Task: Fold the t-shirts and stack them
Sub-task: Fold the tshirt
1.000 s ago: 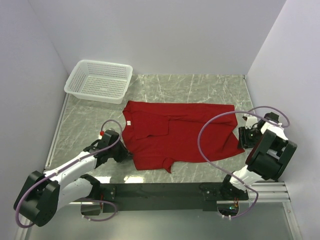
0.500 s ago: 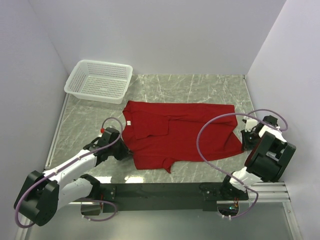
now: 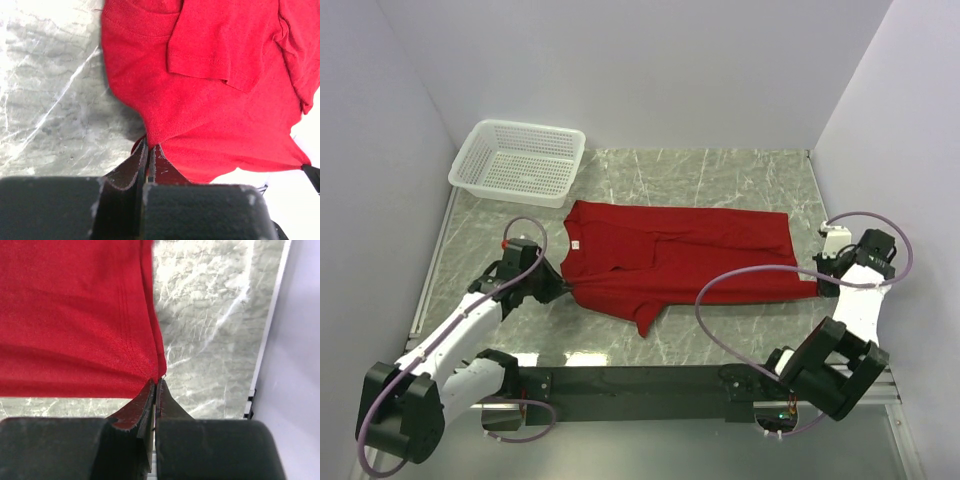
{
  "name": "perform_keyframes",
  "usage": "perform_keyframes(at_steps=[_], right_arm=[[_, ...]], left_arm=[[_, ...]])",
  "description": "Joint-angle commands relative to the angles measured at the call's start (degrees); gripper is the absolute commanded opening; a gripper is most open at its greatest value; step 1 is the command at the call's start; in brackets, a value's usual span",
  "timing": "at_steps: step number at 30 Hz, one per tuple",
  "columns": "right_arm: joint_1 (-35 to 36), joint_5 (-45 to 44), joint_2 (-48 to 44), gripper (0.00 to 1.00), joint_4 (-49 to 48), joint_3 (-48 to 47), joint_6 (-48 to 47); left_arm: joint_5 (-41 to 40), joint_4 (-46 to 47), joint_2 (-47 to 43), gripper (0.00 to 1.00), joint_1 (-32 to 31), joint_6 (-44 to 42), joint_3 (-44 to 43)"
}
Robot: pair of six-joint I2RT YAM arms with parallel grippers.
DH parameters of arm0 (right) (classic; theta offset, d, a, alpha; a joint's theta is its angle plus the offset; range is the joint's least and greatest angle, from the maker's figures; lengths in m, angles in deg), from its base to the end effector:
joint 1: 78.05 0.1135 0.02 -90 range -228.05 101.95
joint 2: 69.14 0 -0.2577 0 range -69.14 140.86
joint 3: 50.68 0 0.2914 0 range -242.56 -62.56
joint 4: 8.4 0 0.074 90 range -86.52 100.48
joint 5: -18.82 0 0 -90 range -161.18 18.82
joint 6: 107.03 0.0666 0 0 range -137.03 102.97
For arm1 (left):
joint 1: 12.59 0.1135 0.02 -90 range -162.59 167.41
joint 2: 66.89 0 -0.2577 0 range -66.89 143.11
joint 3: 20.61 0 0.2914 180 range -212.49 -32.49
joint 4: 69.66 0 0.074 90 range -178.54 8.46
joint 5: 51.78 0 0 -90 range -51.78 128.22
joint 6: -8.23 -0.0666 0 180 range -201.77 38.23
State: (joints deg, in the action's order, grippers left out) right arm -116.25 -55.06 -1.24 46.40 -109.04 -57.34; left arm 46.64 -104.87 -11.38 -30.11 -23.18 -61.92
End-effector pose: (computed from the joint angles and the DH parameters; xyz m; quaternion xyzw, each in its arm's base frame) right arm 0.2237 -0.1525 0.1796 -0.0489 0.9647 -0.0333 0.2568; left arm 0.2332 -0.0838 0.1482 -0.3043 0.8849 -0.2674 0.2299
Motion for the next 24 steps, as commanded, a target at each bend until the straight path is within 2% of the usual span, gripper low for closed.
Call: perform_keyframes(at_steps=[1,8,15,19,24], right_arm=[[-0.65,-2.14,-2.16,0.0,0.85,-1.16,0.41],[-0.83,-0.83,2.31,0.0,3.05,4.11,-3.36],[-1.62,2.86,3.74,0.0,7.97,4.99,-8.63],[-1.62,5.85,2.94,0.0,7.53,3.86,-7.24],[-1.53,11.02,8.12,0.0,6.22,-0.45,-2.14]], left_arm=[[1.5,-1.63,1.88,0.01,1.52,-4.53,-2.65],[5.54,0.48,7.77,0.01,1.79,-6.82,-2.83],[6.08,0.48,8.39,0.01,1.79,-7.79,-1.86],[6.16,1.88,11.11,0.04,1.79,-8.58,-3.61],[6.95,6.27,17.52,0.08,1.79,-10.07,-7.92]])
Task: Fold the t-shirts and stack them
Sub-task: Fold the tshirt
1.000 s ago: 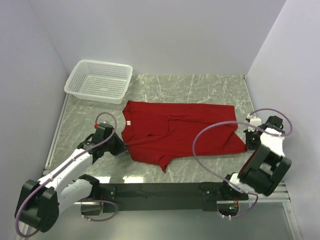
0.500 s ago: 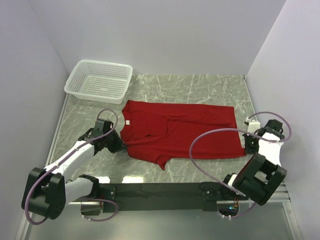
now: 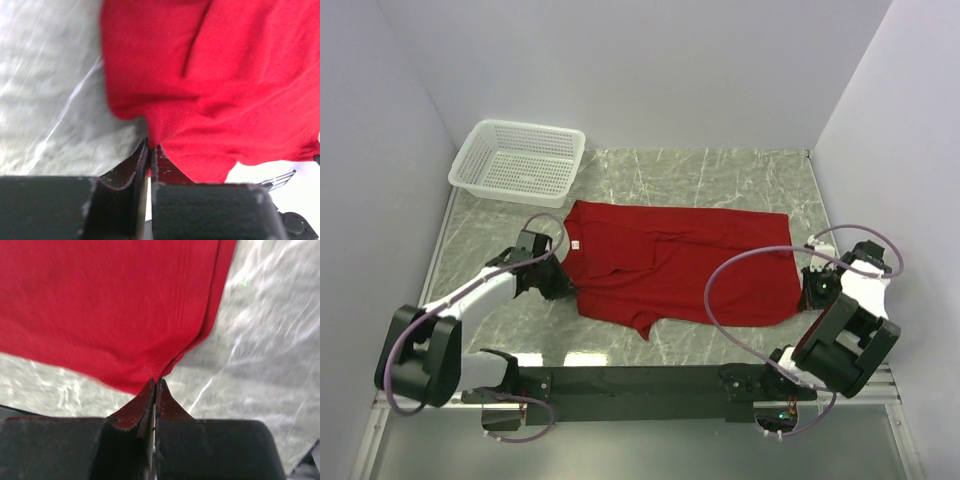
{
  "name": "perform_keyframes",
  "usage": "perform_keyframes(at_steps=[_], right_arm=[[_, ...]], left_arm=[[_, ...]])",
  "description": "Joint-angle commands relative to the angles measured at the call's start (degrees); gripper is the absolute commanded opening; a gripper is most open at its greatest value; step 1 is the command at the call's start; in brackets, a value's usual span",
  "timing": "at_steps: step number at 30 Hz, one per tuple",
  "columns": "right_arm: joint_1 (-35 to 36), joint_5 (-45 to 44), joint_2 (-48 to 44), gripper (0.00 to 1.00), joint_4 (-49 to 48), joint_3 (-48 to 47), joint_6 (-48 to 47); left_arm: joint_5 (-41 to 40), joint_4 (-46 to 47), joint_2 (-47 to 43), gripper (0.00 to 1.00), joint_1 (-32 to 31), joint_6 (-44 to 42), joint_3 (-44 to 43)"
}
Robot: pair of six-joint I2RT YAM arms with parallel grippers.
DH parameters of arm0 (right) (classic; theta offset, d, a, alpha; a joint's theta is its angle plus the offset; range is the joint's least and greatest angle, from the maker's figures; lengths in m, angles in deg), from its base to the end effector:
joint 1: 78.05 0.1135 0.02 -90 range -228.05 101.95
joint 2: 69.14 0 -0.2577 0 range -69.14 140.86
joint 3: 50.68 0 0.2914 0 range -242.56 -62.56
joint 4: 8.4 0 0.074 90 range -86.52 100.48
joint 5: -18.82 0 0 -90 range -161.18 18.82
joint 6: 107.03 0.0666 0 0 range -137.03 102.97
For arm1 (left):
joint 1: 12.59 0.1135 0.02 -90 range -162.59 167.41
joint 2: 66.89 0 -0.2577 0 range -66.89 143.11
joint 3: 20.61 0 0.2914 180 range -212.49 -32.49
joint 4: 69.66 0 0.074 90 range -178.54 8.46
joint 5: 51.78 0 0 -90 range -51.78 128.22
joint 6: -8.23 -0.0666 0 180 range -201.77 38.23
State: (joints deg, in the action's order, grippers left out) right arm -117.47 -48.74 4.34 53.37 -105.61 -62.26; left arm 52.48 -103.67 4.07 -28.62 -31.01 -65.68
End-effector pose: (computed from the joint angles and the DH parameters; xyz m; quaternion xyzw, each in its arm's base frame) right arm 0.2060 -0.1364 0.1342 -0.0659 0.9753 0.0876 0.1917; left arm 0.2526 -0.0897 0.1100 -0.2552 0.9242 -0.2419 0.1491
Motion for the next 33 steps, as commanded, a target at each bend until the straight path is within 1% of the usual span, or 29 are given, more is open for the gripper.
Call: perform_keyframes(at_steps=[1,3,4,5,7,9,10,13,14,15,16,18,20,22,25,27,28,30,31,33], right_arm=[[-0.31,5.42,3.51,0.0,-1.37,-4.5,3.48],[0.04,7.17,6.76,0.0,-2.07,-5.99,5.5],[0.13,7.44,7.82,0.0,-3.03,-6.26,6.29],[0.39,7.79,9.74,0.0,-3.48,-6.87,7.6],[1.1,8.32,11.25,0.0,-4.62,-7.31,8.67],[1.71,8.5,12.92,0.0,-5.41,-7.49,9.9],[1.8,8.41,13.62,0.0,-5.94,-7.58,10.25],[2.07,8.15,14.42,0.0,-6.38,-7.58,10.43],[2.07,7.71,14.68,0.0,-6.47,-7.58,10.25],[2.15,7.45,14.77,0.0,-6.64,-7.4,10.17],[2.15,7.1,14.77,0.0,-6.82,-7.49,9.9],[2.24,5.78,15.12,0.0,-5.86,-8.1,7.8],[2.15,3.51,13.81,0.1,-5.24,-8.72,5.61],[2.24,2.09,11.62,0.15,-5.59,-8.89,4.54],[2.24,0.77,10.73,0.15,-4.37,-10.65,3.31],[2.24,0.42,10.81,0.17,-3.49,-11.44,2.61],[2.15,0.24,10.81,0.29,-2.61,-12.14,2.26],[2.15,-0.11,10.38,0.39,-2.08,-12.5,1.38],[2.15,-0.37,9.42,0.48,-1.9,-12.67,1.03],[2.33,-0.2,8.1,0.53,-1.46,-12.68,-0.55]], left_arm=[[1.12,5.6,2.86,0.1,0.3,-2.42,-5.03],[1.29,7.96,4.8,0.17,0.3,-3.12,-7.58],[1.47,8.5,5.24,0.29,0.3,-3.39,-8.37],[1.21,9.12,5.76,0.36,0.3,-4.09,-10.12],[0.33,9.3,5.68,0.47,0.3,-5.32,-11.8],[-0.46,8.69,4.2,0.5,0.12,-8.21,-13.48],[-1.42,7.2,2.45,0.53,0.04,-10.14,-13.74],[-0.47,4.39,-0.64,0.55,-0.75,-12.96,-14.01],[0.41,2.46,-2.91,0.55,-1.45,-14.01,-13.49],[0.68,1.4,-3.8,0.55,-2.24,-14.11,-13.05],[0.68,0.52,-4.68,0.54,-4.42,-14.03,-12.52],[-0.9,-2.03,-7.05,0.54,-6.72,-12.45,-10.24],[-2.13,-2.91,-10.12,0.53,-8.14,-9.48,-6.65],[-3.45,-3.62,-12.76,0.53,-8.14,-7.53,-4.44],[-1.53,-2.75,-20.04,0.53,-8.23,-2.18,-0.31],[0.93,-1.96,-22.0,0.52,-8.84,0.55,2.51],[1.03,-2.13,-23.05,0.52,-10.49,1.78,3.3],[0.07,-3.35,-23.06,0.5,-12.52,4.86,5.06],[-1.59,-4.49,-22.8,0.5,-14.45,6.44,5.59],[-3.35,-5.29,-22.79,0.5,-15.43,7.94,7.08]])
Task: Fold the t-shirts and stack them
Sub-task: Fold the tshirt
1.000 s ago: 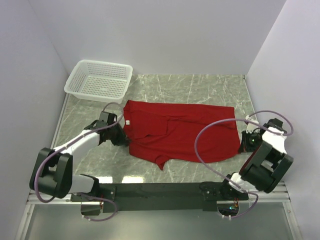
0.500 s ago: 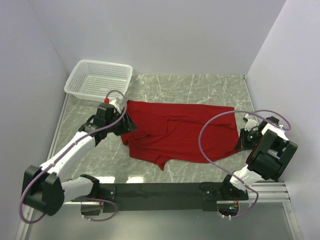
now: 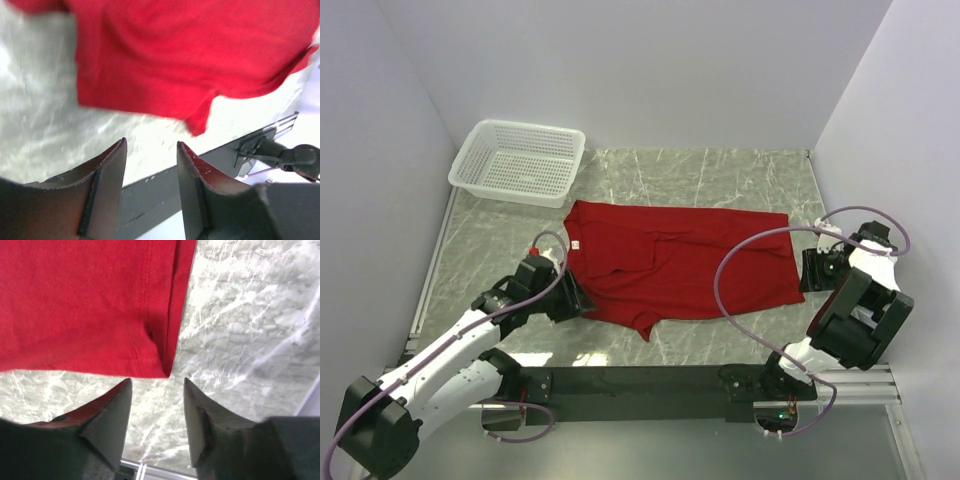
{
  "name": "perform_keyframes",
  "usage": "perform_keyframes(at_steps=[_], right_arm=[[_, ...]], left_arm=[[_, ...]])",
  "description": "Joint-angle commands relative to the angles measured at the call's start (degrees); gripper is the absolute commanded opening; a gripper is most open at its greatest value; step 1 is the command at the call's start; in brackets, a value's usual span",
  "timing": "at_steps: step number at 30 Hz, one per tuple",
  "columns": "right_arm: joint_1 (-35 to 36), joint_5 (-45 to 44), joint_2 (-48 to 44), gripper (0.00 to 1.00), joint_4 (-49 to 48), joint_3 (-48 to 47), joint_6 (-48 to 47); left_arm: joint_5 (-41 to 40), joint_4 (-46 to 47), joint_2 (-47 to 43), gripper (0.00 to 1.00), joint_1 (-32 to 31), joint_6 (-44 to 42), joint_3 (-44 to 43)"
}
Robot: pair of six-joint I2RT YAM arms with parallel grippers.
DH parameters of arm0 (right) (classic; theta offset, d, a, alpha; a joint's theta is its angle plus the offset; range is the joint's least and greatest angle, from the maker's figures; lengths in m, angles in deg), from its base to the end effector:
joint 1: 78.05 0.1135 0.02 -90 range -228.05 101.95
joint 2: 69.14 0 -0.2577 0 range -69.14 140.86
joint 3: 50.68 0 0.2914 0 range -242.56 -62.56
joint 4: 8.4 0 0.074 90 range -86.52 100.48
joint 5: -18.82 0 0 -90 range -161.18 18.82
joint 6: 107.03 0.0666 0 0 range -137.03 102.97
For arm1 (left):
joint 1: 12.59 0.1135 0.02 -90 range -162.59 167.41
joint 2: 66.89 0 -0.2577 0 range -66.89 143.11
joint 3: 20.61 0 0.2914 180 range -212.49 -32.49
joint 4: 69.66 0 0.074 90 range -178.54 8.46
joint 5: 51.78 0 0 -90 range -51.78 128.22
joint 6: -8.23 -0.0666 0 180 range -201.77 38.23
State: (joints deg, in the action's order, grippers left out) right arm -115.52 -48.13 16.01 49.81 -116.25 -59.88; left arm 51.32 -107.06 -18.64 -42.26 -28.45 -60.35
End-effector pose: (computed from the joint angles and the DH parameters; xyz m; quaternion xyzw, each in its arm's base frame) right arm 0.2551 -0.1626 0.1404 -0.0670 0.9722 0.0846 0.2078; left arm 0.1952 -0.1286 0.1629 -0.1468 0.9101 -0.3263 0.2092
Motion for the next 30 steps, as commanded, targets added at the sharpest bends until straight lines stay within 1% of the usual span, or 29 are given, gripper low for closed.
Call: perform_keyframes(at_steps=[1,4,6,7,9,10,11,12,13,14,15,16,17,18,19,21,22,23,24,25,27,28,30], right_arm=[[0.91,-0.99,-4.8,0.56,2.36,-1.86,-3.38],[3.62,-0.11,-6.74,0.58,4.63,-2.12,-6.36],[6.78,3.4,-7.71,0.58,7.19,-1.86,-11.27],[11.59,4.71,-9.19,0.59,9.11,-1.33,-13.29],[17.05,6.3,-11.83,0.59,8.44,-0.02,-16.55],[20.39,7.18,-14.63,0.59,7.91,1.03,-17.87],[25.47,8.49,-16.05,0.59,8.08,1.31,-21.36],[28.13,13.9,-17.37,0.59,8.86,1.66,-23.92],[30.42,16.82,-19.47,0.63,11.74,2.1,-27.08],[32.7,20.16,-20.45,0.65,12.9,2.62,-33.03],[38.91,24.46,-21.33,0.69,13.87,3.24,-36.31],[41.93,25.89,-22.64,0.72,15.01,4.98,-39.56],[45.78,26.52,-23.26,0.75,14.24,6.13,-43.59],[53.04,24.96,-23.7,0.77,12.4,7.27,-43.63],[57.64,23.29,-24.06,0.77,6.73,9.46,-42.68],[64.51,19.86,-23.01,0.77,2.47,10.45,-41.35],[69.5,18.45,-20.48,0.76,0.89,9.67,-41.52],[71.47,17.31,-19.15,0.76,-0.09,8.96,-40.39],[75.75,15.99,-17.05,0.74,-2.79,8.35,-39.42],[77.71,11.89,-16.16,0.72,-4.04,7.56,-38.89],[81.84,8.0,-14.66,0.7,-7.37,7.2,-38.01],[85.51,5.98,-12.74,0.68,-10.44,6.59,-36.79],[88.87,1.66,-10.89,0.65,-13.36,5.97,-35.9]], left_arm=[[-3.07,-1.82,-0.26,0.49,-2.06,6.09,2.1],[-5.45,-1.73,-1.48,0.49,-2.06,7.41,2.02],[-8.7,-2.78,-2.28,0.5,-2.15,7.5,0.0],[-10.27,-3.48,-3.41,0.51,-2.06,6.98,-0.87],[-14.93,-6.11,-4.74,0.54,-2.06,6.53,-3.95],[-16.17,-6.91,-6.22,0.58,-2.06,6.19,-5.7],[-17.4,-7.52,-7.11,0.6,-2.06,6.01,-6.5],[-19.85,-8.75,-8.07,0.61,-1.97,5.92,-7.12],[-20.83,-9.11,-10.08,0.66,-2.14,5.83,-8.25],[-22.06,-9.63,-11.15,0.69,-1.97,5.83,-8.53],[-23.81,-10.51,-12.29,0.72,-2.06,6.18,-8.7],[-24.78,-10.87,-14.65,0.78,-1.97,7.05,-8.62],[-25.49,-11.22,-15.98,0.8,-2.06,7.5,-8.44],[-26.45,-11.48,-17.21,0.8,-2.06,8.02,-8.18],[-26.81,-12.01,-19.57,0.8,-1.97,9.16,-7.57],[-27.34,-13.15,-21.78,0.8,-1.97,10.48,-7.39],[-27.6,-14.46,-23.88,0.8,-2.06,11.71,-7.04],[-27.69,-15.26,-24.95,0.8,-1.97,12.15,-6.77],[-27.87,-15.96,-25.92,0.8,-2.06,12.68,-6.69],[-28.22,-17.45,-27.84,0.8,-1.97,13.64,-6.42],[-28.39,-18.77,-29.52,0.8,-2.06,14.26,-6.33],[-28.48,-19.39,-30.83,0.8,-2.06,15.05,-6.33],[-28.48,-20.53,-31.9,0.8,-1.97,15.41,-6.42]])
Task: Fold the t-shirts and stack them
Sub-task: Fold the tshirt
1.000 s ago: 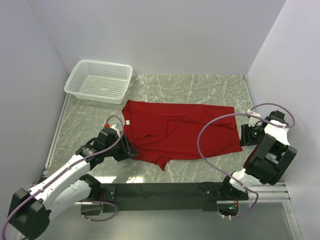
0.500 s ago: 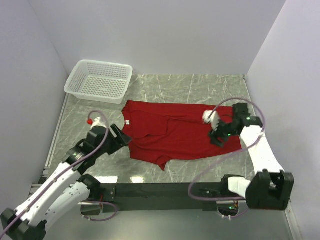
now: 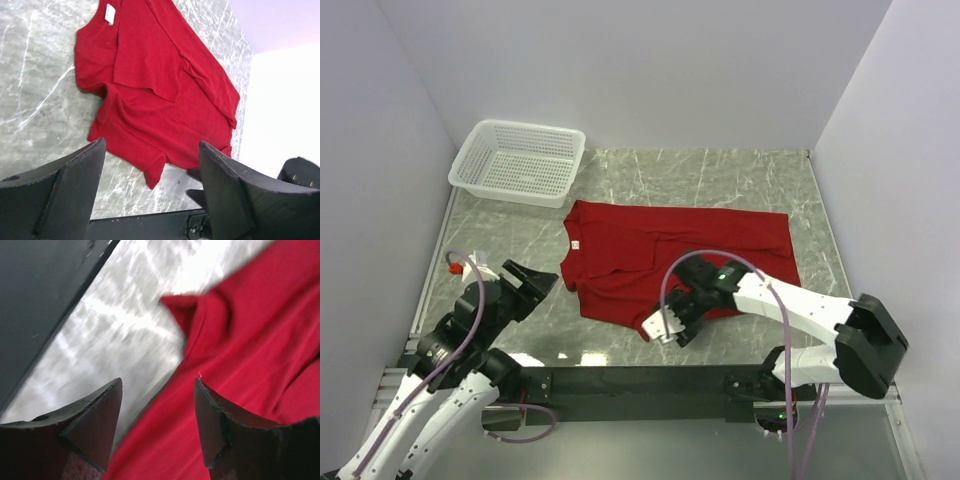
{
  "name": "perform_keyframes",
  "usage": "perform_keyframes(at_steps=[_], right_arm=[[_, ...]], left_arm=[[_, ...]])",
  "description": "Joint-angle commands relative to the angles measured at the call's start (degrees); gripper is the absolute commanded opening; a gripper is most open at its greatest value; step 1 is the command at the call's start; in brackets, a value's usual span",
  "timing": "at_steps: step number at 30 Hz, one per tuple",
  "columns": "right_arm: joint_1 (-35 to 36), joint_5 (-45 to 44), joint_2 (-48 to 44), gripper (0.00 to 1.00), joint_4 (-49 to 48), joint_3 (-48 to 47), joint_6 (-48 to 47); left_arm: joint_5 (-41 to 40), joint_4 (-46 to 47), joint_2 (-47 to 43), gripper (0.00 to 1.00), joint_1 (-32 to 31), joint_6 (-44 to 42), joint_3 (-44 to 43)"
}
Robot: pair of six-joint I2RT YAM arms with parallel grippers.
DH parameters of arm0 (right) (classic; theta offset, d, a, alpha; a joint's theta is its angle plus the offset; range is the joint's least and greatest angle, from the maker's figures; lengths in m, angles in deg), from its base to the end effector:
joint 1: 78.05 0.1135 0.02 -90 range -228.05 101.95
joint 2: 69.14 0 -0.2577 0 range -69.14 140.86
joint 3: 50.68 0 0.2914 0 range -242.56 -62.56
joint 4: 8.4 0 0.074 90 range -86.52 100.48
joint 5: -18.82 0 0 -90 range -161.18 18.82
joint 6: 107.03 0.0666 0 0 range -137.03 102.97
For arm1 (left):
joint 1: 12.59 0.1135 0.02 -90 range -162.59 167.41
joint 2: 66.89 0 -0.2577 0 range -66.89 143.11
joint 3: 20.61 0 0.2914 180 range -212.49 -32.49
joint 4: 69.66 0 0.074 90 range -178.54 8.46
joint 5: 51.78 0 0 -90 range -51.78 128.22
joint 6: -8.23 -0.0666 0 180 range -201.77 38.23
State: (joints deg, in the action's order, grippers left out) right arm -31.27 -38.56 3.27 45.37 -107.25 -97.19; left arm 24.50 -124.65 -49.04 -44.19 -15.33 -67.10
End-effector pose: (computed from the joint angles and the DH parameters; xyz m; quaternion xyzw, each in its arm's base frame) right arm 0.1572 0.2197 0.1577 -0.8673 0.3774 0.2160 0.2421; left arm 0.1401 -0.0676 0.2706 -0.3126 0.7860 -0.3287 0.4200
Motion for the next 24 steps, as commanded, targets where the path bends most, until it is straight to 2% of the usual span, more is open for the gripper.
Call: perform_keyframes(at_steps=[1,5,11,14,16,17,19,20,22,24], right_arm=[[6.46,-9.06,3.43,0.65,-11.02,-3.47,1.67],[14.63,-14.68,7.05,0.64,-15.95,-3.48,1.15],[17.37,-17.41,10.74,0.62,-18.86,-2.43,-1.05],[18.69,-18.82,12.06,0.57,-21.23,-1.37,-0.7],[19.31,-18.82,13.2,0.47,-21.94,-2.51,1.83],[19.57,-18.74,13.55,0.37,-21.94,-3.12,2.89],[19.66,-18.12,14.61,0.24,-21.59,-5.14,6.05],[19.75,-17.08,14.78,0.09,-21.5,-5.84,7.37],[19.31,-15.84,14.44,0.01,-21.15,-7.34,11.67],[18.26,-13.21,13.04,0.0,-20.45,-8.74,14.84]], left_arm=[[-1.75,-3.2,-2.19,0.8,-0.13,2.73,-0.1],[-2.19,-5.22,-2.99,0.79,-0.13,3.44,-1.07],[-1.93,-6.11,-3.69,0.79,-0.13,3.79,-1.51],[-1.23,-5.06,-4.05,0.79,-0.05,3.97,-0.81],[-0.44,-4.44,-4.14,0.79,-0.05,3.97,-0.02],[-0.09,-3.83,-4.05,0.79,-0.13,3.97,0.24],[0.7,-3.12,-3.79,0.79,-0.13,3.88,1.03],[0.88,-2.68,-3.61,0.79,-0.05,3.79,1.04],[1.23,-2.42,-3.08,0.79,-0.05,3.44,1.21],[1.32,-2.33,-2.64,0.79,-0.13,3.18,1.21]])
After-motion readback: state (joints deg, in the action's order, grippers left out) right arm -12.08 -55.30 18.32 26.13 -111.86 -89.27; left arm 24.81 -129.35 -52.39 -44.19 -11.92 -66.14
